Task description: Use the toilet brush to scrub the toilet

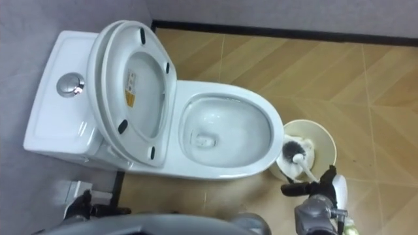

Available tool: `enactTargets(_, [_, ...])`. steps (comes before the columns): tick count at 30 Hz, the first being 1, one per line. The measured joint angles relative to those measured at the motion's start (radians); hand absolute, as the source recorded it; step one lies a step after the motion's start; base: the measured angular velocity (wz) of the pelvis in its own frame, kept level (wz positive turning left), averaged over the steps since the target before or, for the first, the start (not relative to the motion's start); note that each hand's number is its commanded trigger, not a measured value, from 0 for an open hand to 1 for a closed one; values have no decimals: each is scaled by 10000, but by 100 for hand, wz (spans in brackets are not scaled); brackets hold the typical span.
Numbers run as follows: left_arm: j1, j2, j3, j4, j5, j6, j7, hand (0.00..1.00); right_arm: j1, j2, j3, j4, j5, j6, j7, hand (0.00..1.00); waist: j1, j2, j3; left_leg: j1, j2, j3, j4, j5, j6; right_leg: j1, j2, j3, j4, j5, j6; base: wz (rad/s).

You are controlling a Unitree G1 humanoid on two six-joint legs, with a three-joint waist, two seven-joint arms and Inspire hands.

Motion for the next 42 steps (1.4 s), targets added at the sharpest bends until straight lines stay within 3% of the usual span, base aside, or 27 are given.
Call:
enactTargets(7, [-108, 44, -73, 11, -21, -209, -23, 0, -294, -83, 4, 439, -6, -122, -369, 0, -9, 96, 15, -429, 1, -33, 88, 21, 29, -449, -39, -140, 166, -1, -1, 1])
enactTargets(13, [-577, 202, -453, 52, -26, -284, -144, 0, -1210, -542, -17, 1256, -41, -121, -491, 0, -19, -21, 130, -1203, -17, -64, 388, 56, 79, -1208, -140, -377, 503, -1, -1, 3])
enactTargets(17, [-1296, 315, -909, 81, -30, -259, -220, 0, -2048, -1212, 5, 1410, -37, -117, -503, 0, 9, -8, 189, -2242, -11, -219, 886, 91, 137, -2181, -224, -488, 1049, -3, -4, 10])
enactTargets(23, [-2195, 426, -1833, 3, -294, -250, -357, 0, -3018, -1703, 315, 2051, 30, 62, -505, 0, 162, -174, 346, -3545, -2, -255, 1592, 110, 168, -3503, -366, -523, 1851, -13, -11, 2])
enactTargets(28, [-2667, 439, -2451, -573, -1031, -80, -454, 0, -3251, -2166, 991, 2176, -5, 371, -500, 0, 276, -189, 363, -4773, -40, -326, 2371, 126, 202, -4716, -565, -513, 2722, -29, -19, 7])
enactTargets(31, [-2773, 527, -2629, -1109, -1349, 43, -471, 0, -3462, -2418, 1208, 2158, 26, 647, -496, 0, 298, -203, 380, -5561, -123, -324, 2870, 127, 324, -5561, -768, -464, 3410, -174, -59, 7])
enactTargets(33, [-2780, 567, -2782, -1683, -1581, 132, -474, 0, -3506, -2705, 1336, 2213, 234, 886, -418, 0, 300, -223, 400, -6206, -208, -275, 3249, 89, 540, -6296, -1040, -441, 4107, -491, -91, 20])
enactTargets(36, [-2769, 692, -2895, -2327, -1642, 179, -476, 0, -3484, -2999, 1690, 2217, 827, 1012, -177, 0, 420, -241, 448, -7104, -167, -243, 4009, -24, 664, -7144, -1186, -440, 4877, -767, -167, 14])
enactTargets(42, [-2745, 896, -3106, -3237, -2027, 181, -595, 0, -3477, -3230, 2068, 2314, 1447, 1205, 402, 0, 631, -131, 495, -8576, -107, -329, 5360, -243, 702, -8568, -1346, -330, 6335, -1140, -277, 6])
